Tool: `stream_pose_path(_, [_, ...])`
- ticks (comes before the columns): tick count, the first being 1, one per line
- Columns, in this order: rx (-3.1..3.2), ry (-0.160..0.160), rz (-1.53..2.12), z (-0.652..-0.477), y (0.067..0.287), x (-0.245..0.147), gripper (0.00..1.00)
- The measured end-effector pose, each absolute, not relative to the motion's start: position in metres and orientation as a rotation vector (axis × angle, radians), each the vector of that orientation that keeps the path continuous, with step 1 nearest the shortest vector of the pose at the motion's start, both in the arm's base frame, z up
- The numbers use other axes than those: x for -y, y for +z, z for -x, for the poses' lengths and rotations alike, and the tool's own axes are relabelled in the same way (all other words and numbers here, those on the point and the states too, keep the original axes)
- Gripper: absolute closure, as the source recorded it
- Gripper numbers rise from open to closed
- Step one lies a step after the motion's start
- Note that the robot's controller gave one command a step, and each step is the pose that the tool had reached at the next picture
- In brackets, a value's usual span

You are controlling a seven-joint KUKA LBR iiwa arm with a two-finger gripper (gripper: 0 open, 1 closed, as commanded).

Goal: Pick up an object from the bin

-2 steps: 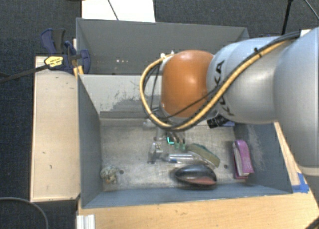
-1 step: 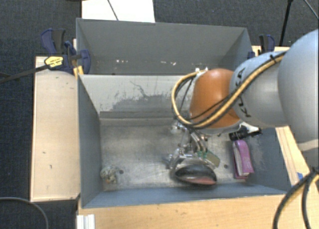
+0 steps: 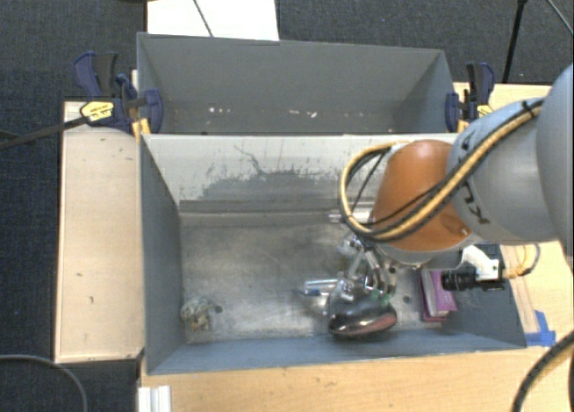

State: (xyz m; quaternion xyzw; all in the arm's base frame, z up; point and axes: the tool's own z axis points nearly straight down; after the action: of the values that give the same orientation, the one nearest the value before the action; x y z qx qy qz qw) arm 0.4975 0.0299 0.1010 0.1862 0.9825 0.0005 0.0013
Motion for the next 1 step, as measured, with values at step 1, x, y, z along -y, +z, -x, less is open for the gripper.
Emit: stream_pose_path(1, [-3.085, 0.003, -0.616, -0.4766, 0.0999, -0.0906, 0.0])
